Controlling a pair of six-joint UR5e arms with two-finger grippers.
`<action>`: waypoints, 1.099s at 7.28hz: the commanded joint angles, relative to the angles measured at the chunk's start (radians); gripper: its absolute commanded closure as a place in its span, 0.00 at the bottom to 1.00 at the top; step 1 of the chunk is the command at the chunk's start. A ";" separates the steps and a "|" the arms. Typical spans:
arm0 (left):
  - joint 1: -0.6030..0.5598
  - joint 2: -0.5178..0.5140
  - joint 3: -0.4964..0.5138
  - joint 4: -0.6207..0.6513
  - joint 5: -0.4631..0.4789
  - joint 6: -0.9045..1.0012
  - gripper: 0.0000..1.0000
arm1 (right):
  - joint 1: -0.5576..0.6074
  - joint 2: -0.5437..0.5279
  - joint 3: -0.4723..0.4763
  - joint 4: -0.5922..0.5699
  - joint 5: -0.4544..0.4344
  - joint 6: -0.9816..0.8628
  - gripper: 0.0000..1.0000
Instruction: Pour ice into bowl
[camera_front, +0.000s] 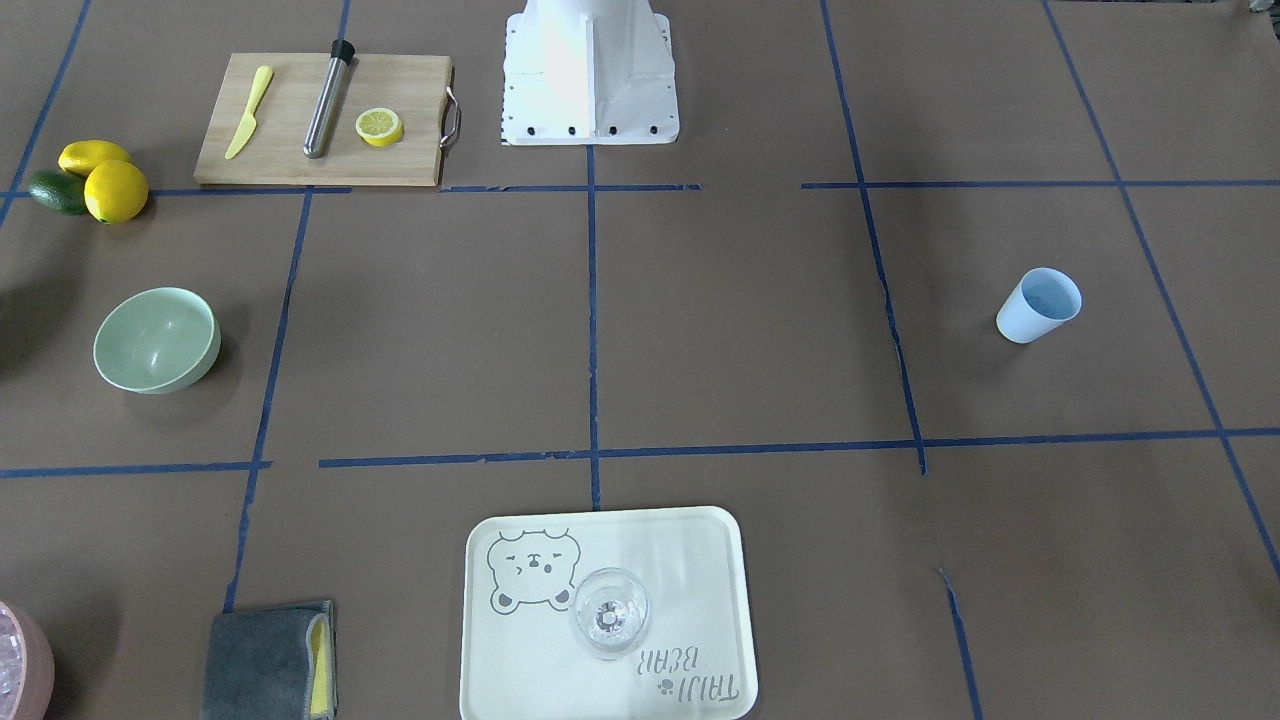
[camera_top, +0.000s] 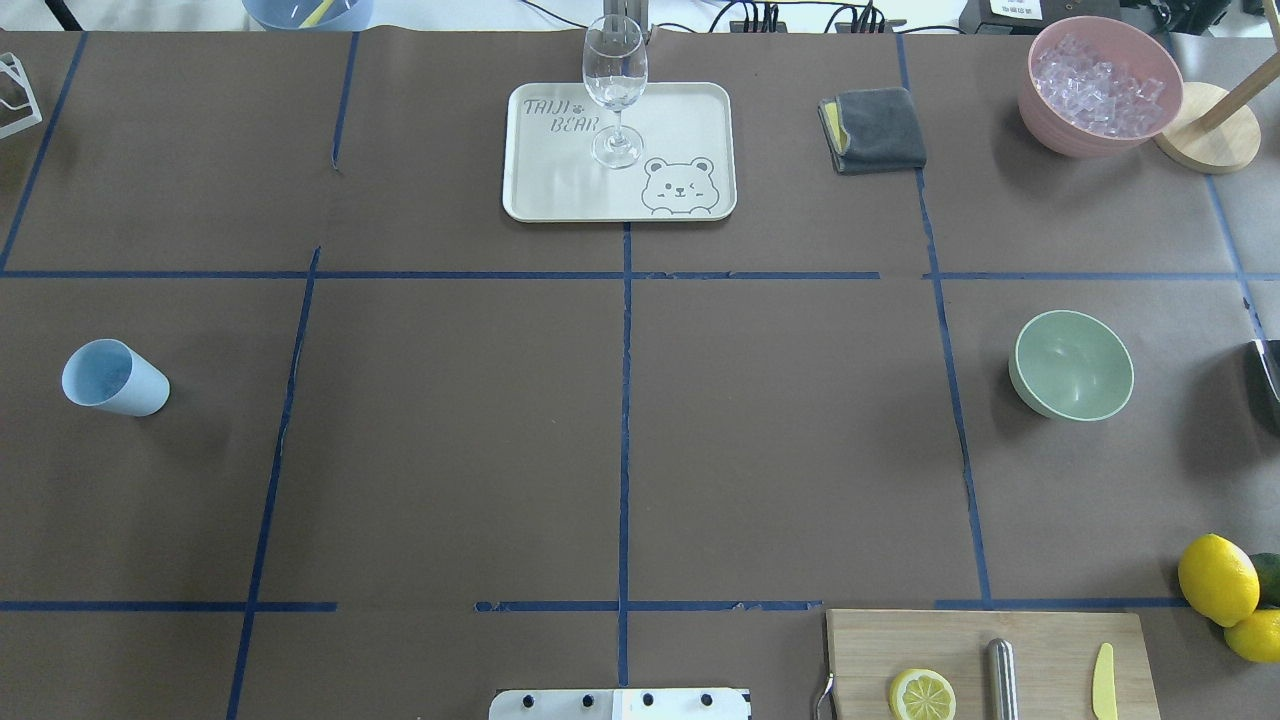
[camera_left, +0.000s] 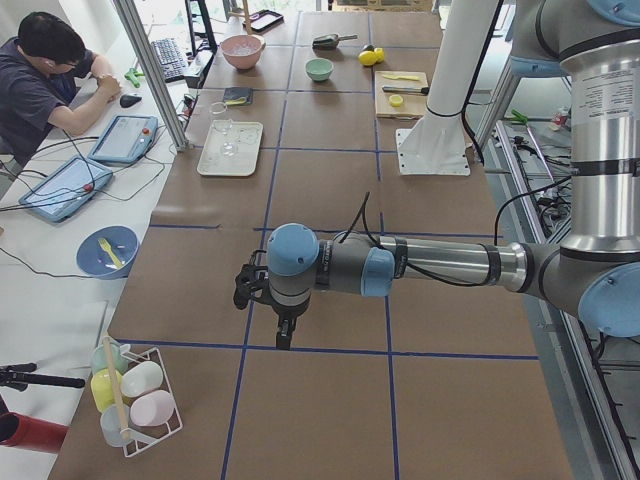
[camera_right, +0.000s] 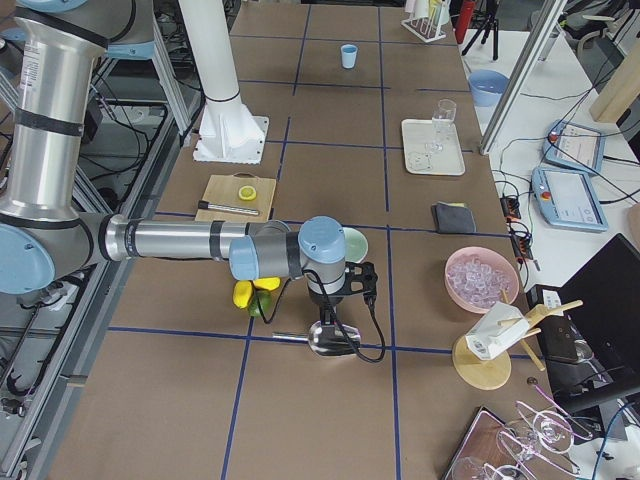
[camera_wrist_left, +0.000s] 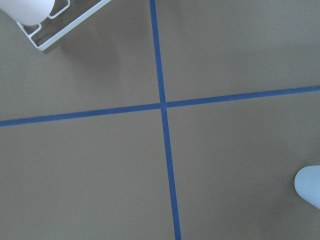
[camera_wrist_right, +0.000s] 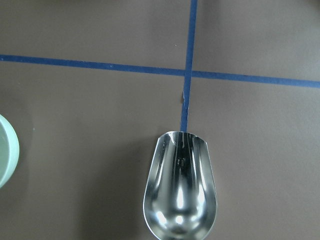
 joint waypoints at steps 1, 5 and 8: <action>-0.005 -0.003 -0.004 -0.184 -0.008 0.000 0.00 | -0.001 0.040 0.004 0.032 0.006 0.002 0.00; 0.000 0.003 0.034 -0.496 -0.004 0.013 0.00 | -0.003 0.043 0.010 0.043 0.047 0.030 0.00; 0.031 0.062 0.053 -0.390 0.114 0.118 0.00 | -0.098 0.044 0.050 0.044 0.118 0.031 0.00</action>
